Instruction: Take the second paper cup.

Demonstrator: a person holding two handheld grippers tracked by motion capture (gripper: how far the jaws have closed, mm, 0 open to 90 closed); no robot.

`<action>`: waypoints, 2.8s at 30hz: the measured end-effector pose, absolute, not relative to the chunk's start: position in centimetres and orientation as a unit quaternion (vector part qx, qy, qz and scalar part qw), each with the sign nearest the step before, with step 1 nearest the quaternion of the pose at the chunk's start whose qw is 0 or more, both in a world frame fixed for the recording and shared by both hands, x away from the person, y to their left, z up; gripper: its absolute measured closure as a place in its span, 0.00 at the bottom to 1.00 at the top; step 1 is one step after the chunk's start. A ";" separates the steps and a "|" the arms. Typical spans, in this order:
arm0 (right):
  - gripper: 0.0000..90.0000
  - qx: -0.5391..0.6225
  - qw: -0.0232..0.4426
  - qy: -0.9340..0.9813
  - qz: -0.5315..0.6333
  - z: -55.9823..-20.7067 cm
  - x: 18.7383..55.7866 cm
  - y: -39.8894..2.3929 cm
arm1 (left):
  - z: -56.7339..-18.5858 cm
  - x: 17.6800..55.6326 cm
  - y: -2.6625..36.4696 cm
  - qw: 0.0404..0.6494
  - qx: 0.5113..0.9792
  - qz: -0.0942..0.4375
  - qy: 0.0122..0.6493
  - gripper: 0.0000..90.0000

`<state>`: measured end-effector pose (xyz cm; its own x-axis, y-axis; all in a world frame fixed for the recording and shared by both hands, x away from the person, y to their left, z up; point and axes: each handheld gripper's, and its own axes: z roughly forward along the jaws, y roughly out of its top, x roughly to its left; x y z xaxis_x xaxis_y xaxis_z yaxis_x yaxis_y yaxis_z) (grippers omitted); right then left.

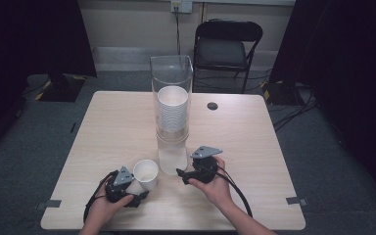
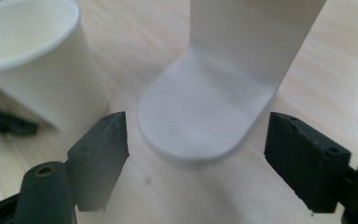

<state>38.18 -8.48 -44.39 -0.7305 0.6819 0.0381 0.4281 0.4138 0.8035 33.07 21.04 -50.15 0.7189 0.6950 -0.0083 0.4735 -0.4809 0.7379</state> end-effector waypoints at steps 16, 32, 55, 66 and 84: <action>0.21 0.346 0.151 0.781 0.497 -41.6 41.8 -6.2 | -50.2 33.1 21.0 0.375 0.848 0.147 0.345 0.16; 0.40 0.315 0.192 0.763 0.531 -42.3 42.2 -4.9 | -50.2 33.1 21.0 0.376 0.848 0.147 0.345 0.16; 0.41 0.295 0.218 0.761 0.535 -43.1 42.1 -5.0 | -50.2 33.1 21.0 0.376 0.847 0.148 0.345 0.16; 0.41 0.310 0.202 0.795 0.481 -44.5 42.3 -5.0 | -50.2 33.1 21.0 0.375 0.848 0.148 0.345 0.16; 0.38 0.304 0.188 0.787 0.502 -45.2 42.2 -5.4 | -50.2 33.1 21.0 0.376 0.848 0.146 0.344 0.15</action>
<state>42.19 -5.41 -45.15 -0.7442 0.6679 0.0097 0.2905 0.3106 0.9051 33.08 21.00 -50.18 0.7206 0.6932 -0.0109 0.4739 -0.4810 0.7376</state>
